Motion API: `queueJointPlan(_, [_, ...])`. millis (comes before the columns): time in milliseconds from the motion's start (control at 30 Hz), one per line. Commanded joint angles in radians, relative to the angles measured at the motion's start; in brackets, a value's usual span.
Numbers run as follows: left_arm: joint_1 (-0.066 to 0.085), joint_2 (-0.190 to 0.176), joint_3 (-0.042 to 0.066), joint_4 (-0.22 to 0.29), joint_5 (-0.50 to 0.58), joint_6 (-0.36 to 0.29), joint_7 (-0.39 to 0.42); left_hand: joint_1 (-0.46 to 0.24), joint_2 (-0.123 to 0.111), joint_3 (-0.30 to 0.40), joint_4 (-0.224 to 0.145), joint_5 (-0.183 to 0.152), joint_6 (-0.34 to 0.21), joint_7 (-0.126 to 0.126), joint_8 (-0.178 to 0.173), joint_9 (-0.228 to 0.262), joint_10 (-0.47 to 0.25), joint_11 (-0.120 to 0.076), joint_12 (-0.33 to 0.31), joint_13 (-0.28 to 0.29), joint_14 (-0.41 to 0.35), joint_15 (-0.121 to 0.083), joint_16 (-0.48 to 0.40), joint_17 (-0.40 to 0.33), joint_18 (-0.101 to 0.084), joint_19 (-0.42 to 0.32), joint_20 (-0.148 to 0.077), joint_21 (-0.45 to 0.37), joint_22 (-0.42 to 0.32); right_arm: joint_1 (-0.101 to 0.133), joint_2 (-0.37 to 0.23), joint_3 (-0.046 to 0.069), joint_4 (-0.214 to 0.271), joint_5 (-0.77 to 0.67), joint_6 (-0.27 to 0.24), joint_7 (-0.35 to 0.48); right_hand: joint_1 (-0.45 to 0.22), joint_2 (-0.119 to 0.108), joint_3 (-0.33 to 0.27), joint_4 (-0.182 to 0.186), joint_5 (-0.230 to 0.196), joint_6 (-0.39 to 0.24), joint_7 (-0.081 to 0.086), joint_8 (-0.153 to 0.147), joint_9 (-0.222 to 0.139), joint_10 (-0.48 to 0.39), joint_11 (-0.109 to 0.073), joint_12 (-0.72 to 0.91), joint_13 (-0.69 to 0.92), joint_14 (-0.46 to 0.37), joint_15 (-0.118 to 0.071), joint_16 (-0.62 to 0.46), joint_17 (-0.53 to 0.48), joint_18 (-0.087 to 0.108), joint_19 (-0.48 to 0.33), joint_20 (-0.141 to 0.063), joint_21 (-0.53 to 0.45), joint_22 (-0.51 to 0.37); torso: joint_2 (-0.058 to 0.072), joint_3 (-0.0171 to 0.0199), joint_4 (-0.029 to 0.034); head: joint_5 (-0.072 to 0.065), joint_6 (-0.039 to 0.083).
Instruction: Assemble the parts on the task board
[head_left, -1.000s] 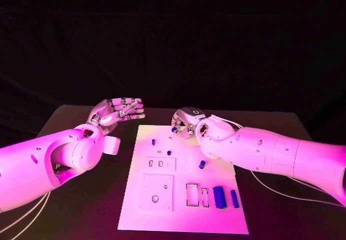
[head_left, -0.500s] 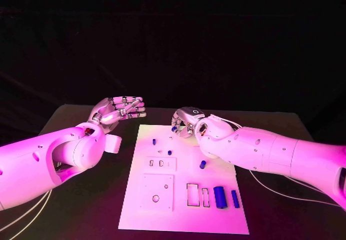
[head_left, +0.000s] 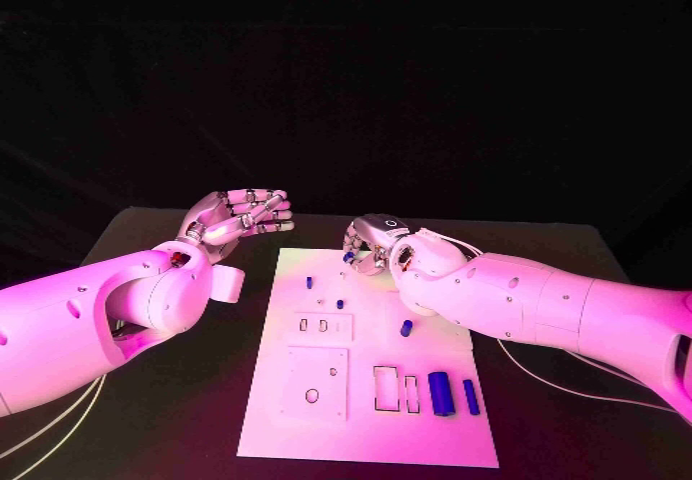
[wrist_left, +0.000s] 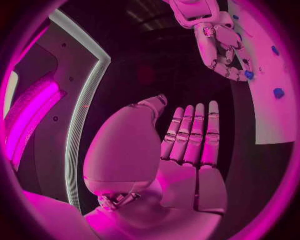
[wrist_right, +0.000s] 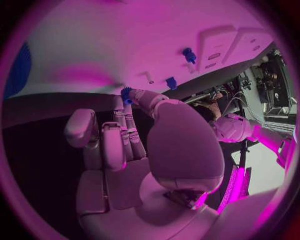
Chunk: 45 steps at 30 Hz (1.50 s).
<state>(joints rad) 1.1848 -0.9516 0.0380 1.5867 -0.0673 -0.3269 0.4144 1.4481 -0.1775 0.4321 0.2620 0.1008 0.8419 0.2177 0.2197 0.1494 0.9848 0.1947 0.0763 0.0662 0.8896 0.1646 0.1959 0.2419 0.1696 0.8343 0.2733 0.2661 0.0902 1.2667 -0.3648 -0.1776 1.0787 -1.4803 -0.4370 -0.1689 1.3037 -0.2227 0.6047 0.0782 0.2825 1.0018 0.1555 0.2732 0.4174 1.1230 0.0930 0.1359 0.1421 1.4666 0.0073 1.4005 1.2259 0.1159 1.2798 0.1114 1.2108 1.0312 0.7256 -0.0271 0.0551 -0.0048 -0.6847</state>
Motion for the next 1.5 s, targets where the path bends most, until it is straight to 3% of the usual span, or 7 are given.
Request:
queueJointPlan(33, [0.003, 0.002, 0.001, 0.001, 0.001, 0.017, 0.005, 0.014, 0.000, 0.006, -0.002, -0.004, -0.005, 0.031, -0.004, -0.001, -0.003, 0.005, -0.003, 0.001, 0.001, 0.002, -0.005, 0.001, 0.014, -0.007, 0.003, -0.006, -0.002, 0.000, -0.001, -0.001, 0.001, 0.011, 0.014, 0.020, 0.001, -0.016, 0.006, -0.002, -0.006, -0.007, 0.003, -0.006, -0.002, -0.013, 0.005, -0.007, -0.005, 0.033, 0.007, -0.006, -0.003, -0.004, -0.007, 0.002, -0.006, -0.007, -0.001, 0.0000, -0.0005, 0.000, -0.002])
queueJointPlan(700, [0.004, 0.000, 0.001, -0.001, 0.001, 0.013, 0.000, 0.014, 0.000, 0.007, -0.003, -0.005, -0.005, 0.031, -0.004, -0.001, -0.003, 0.005, -0.004, 0.001, 0.001, 0.002, -0.006, 0.002, 0.014, -0.007, 0.003, -0.006, -0.002, 0.001, -0.066, -0.001, 0.065, 0.029, -0.040, 0.020, 0.009, -0.031, -0.035, -0.016, -0.006, -0.082, 0.017, -0.064, -0.009, -0.127, 0.026, -0.022, -0.050, -0.025, 0.027, -0.087, -0.154, 0.032, -0.124, 0.025, -0.143, -0.171, -0.001, 0.0005, -0.0010, 0.001, -0.002])
queueJointPlan(967, [0.004, -0.010, 0.001, -0.004, 0.000, 0.012, 0.001, 0.014, 0.000, 0.008, -0.004, -0.005, -0.005, 0.031, -0.004, -0.001, -0.003, 0.005, -0.004, 0.001, 0.002, 0.002, -0.007, 0.002, 0.014, -0.007, 0.003, -0.006, -0.003, 0.019, -0.208, 0.003, 0.210, 0.075, -0.073, -0.019, 0.003, -0.037, -0.028, -0.010, -0.006, -0.066, 0.021, -0.074, -0.006, 0.017, 0.009, 0.070, -0.035, 0.008, 0.014, -0.033, -0.081, 0.013, -0.057, 0.016, -0.070, -0.066, -0.003, 0.0036, -0.0122, 0.006, 0.005])
queueJointPlan(1100, [0.004, -0.017, 0.001, -0.008, 0.000, 0.013, 0.003, 0.014, -0.001, 0.009, -0.005, -0.005, -0.005, 0.031, -0.005, -0.001, -0.002, 0.005, -0.005, 0.001, 0.000, 0.002, -0.008, 0.003, 0.013, -0.011, 0.004, -0.009, -0.004, 0.036, -0.282, 0.006, 0.267, 0.134, -0.058, -0.039, 0.004, -0.056, -0.035, -0.015, -0.009, -0.058, 0.002, -0.083, -0.004, 0.127, -0.021, 0.134, 0.001, 0.022, -0.010, -0.013, -0.053, 0.004, -0.026, -0.004, -0.037, -0.018, -0.005, 0.0076, -0.0195, 0.007, 0.006])
queueJointPlan(1200, [0.004, -0.019, 0.001, -0.013, -0.001, 0.013, 0.005, 0.014, -0.001, 0.009, -0.005, -0.005, -0.005, 0.031, -0.005, -0.001, -0.002, 0.005, -0.005, 0.001, 0.000, 0.002, -0.008, 0.003, 0.013, -0.011, 0.004, -0.009, -0.004, 0.043, -0.318, 0.007, 0.279, 0.188, -0.010, -0.037, -0.010, -0.070, -0.106, -0.026, -0.015, -0.071, -0.012, -0.096, -0.003, 0.196, -0.040, 0.227, 0.071, 0.034, -0.025, 0.008, -0.017, -0.004, -0.003, -0.019, -0.012, 0.020, -0.006, 0.0090, -0.0223, 0.007, 0.007])
queueJointPlan(1267, [0.004, -0.021, 0.001, -0.018, -0.001, 0.014, 0.006, 0.014, -0.002, 0.010, -0.006, -0.005, -0.006, 0.031, -0.005, -0.001, -0.003, 0.006, -0.005, 0.001, -0.001, 0.003, -0.010, 0.003, 0.012, -0.014, 0.004, -0.011, -0.005, 0.045, -0.337, 0.008, 0.276, 0.225, 0.028, -0.034, 0.000, -0.054, -0.210, -0.030, -0.007, -0.085, -0.019, -0.088, 0.013, 0.121, -0.051, 0.424, 0.259, 0.044, -0.032, 0.035, 0.026, -0.018, 0.035, -0.029, 0.029, 0.083, -0.006, 0.0104, -0.0230, 0.006, 0.009])
queueJointPlan(1500, [0.004, -0.030, 0.001, -0.032, -0.002, 0.011, 0.007, 0.014, -0.002, 0.011, -0.007, -0.005, -0.006, 0.031, -0.005, -0.001, -0.003, 0.006, -0.006, 0.001, -0.002, 0.003, -0.012, 0.004, 0.012, -0.018, 0.005, -0.013, -0.007, 0.049, -0.362, 0.009, 0.238, 0.286, 0.113, -0.025, 0.039, -0.029, -0.316, 0.027, -0.002, -0.126, -0.011, -0.056, 0.043, 0.060, -0.035, 0.836, 0.684, 0.063, -0.021, 0.093, 0.136, -0.025, 0.060, -0.019, 0.060, 0.141, -0.005, 0.0108, -0.0225, 0.007, 0.009])
